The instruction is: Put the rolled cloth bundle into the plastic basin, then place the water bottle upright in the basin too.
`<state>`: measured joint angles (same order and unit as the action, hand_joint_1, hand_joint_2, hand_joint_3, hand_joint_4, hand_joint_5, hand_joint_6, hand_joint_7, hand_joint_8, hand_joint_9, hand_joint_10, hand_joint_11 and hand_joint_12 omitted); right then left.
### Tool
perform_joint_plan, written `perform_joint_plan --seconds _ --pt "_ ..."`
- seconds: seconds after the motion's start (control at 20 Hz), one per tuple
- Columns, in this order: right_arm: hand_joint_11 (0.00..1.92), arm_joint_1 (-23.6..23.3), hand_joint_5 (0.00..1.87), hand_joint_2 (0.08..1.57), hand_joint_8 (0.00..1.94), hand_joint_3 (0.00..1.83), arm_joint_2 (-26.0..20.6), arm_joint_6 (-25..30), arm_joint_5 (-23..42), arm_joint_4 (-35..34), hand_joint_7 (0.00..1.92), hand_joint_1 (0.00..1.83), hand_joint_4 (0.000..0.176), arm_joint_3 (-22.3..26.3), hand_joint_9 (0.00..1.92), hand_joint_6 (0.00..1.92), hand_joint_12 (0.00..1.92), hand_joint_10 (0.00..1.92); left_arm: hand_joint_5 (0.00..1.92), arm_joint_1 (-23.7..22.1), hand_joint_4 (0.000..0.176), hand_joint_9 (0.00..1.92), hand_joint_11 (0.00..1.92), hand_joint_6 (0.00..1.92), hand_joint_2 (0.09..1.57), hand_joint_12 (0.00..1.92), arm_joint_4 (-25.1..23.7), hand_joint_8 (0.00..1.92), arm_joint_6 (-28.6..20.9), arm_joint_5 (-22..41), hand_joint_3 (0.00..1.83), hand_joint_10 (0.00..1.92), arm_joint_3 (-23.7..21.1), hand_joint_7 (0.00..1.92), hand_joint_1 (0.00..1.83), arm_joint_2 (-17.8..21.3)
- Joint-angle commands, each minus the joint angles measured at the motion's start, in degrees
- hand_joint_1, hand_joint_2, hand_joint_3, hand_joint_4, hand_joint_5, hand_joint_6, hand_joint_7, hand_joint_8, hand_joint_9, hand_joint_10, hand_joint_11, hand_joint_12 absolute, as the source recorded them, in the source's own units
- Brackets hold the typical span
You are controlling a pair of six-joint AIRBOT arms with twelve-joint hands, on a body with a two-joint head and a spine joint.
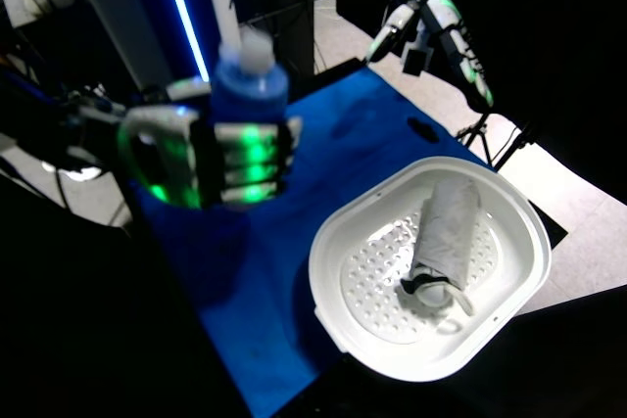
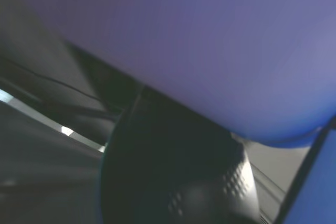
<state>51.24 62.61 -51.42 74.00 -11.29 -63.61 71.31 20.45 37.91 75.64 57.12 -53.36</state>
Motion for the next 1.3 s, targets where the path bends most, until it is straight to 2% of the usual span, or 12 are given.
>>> perform_joint_plan --seconds 0.0,0.05,0.15,0.25,0.45,0.6,0.8,0.9,0.95,1.0,1.1,1.25 --pt "1.23 -1.5 0.98 1.12 1.74 0.00 0.1 1.0 7.8 0.4 1.10 1.15 0.000 -0.5 1.23 0.96 1.92 1.92 0.00 -0.3 0.176 0.00 0.00 0.00 0.88 0.00 -0.4 0.00 -0.4 6.8 0.01 0.00 0.1 0.00 0.66 -0.2" --pt "1.25 -2.8 0.97 1.12 1.76 0.00 0.3 1.0 7.8 0.4 1.12 1.15 0.000 -1.3 1.26 0.98 1.92 1.92 0.00 -0.3 0.176 0.00 0.00 0.00 0.89 0.00 -0.5 0.00 -0.4 6.7 0.01 0.00 0.1 0.00 0.66 -0.2" --pt "1.31 -5.7 0.93 1.14 1.92 0.00 1.6 1.0 7.6 0.3 1.14 1.14 0.000 -3.2 1.31 1.05 1.92 1.92 0.00 -0.3 0.176 0.00 0.00 0.00 0.88 0.00 -0.5 0.00 -0.5 6.6 0.00 0.00 0.2 0.00 0.69 -0.2" --pt "1.35 -8.1 0.92 1.15 1.93 0.00 2.8 1.0 6.2 0.3 1.16 1.13 0.000 -4.9 1.34 1.07 1.92 1.92 0.00 -0.3 0.176 0.00 0.00 0.00 0.91 0.00 -0.7 0.00 -0.5 6.5 0.01 0.00 0.2 0.00 0.66 -0.2" --pt "1.36 -12.9 0.99 1.12 1.94 0.00 6.1 1.0 -2.0 0.3 1.13 1.15 0.000 -10.4 1.32 0.96 1.92 1.92 0.00 -0.3 0.176 0.00 0.00 0.00 0.88 0.00 -1.4 0.00 -0.8 6.5 0.00 0.00 0.5 0.00 0.65 -0.1" --pt "1.29 -16.1 0.96 1.13 1.94 0.00 9.1 1.0 -9.1 0.1 1.05 1.14 0.000 -15.7 1.25 0.99 1.92 1.92 0.00 -0.6 0.176 0.00 0.00 0.00 0.84 0.00 -2.7 0.00 -1.1 6.6 0.00 0.00 0.9 0.00 0.58 0.6" --pt "1.22 -17.6 0.98 1.12 1.94 0.00 12.6 1.0 -13.6 -2.3 1.03 1.13 0.000 -21.0 1.20 0.97 1.92 1.92 0.00 -1.4 0.176 0.00 0.00 0.00 0.83 0.00 -4.1 0.00 -1.1 6.6 0.00 0.00 1.1 0.00 0.61 1.1" --pt "1.14 -18.9 0.92 1.15 1.81 0.00 14.8 1.0 -17.2 -3.5 1.03 1.12 0.000 -24.4 1.13 1.06 1.92 1.92 0.00 -1.6 0.176 0.00 0.00 0.00 0.83 0.00 -4.2 0.00 -1.3 6.5 0.00 0.00 1.3 0.00 0.59 1.1" --pt "1.14 -19.7 0.92 1.15 1.77 0.00 16.2 1.0 -19.5 -3.6 1.05 1.12 0.000 -26.5 1.13 1.06 1.92 1.92 0.00 -1.6 0.176 0.00 0.00 0.00 0.83 0.00 -4.2 0.00 -1.4 6.6 0.00 0.00 1.4 0.00 0.59 1.0" --pt "1.22 -20.1 0.93 1.14 1.78 0.00 17.1 1.0 -21.0 -3.6 1.13 1.12 0.000 -27.9 1.21 1.05 1.92 1.92 0.00 -1.7 0.176 0.00 0.00 0.00 0.84 0.00 -4.3 0.00 -1.5 6.6 0.00 0.00 1.5 0.00 0.59 1.0" --pt "1.25 -20.7 0.93 1.14 1.82 0.00 18.6 1.0 -22.2 -3.5 1.14 1.13 0.000 -30.0 1.24 1.05 1.92 1.92 0.00 -2.1 0.176 0.00 0.00 0.00 0.85 0.00 -4.5 0.00 -1.7 6.5 0.00 0.00 1.8 0.00 0.59 0.7" --pt "1.16 -21.5 0.94 1.14 1.75 0.00 20.3 1.0 -22.2 -3.1 1.08 1.11 0.000 -31.5 1.17 1.04 1.92 1.92 0.00 -2.2 0.176 0.00 0.00 0.00 0.85 0.00 -4.8 0.00 -2.4 6.5 0.00 0.00 2.4 0.00 0.60 0.2"
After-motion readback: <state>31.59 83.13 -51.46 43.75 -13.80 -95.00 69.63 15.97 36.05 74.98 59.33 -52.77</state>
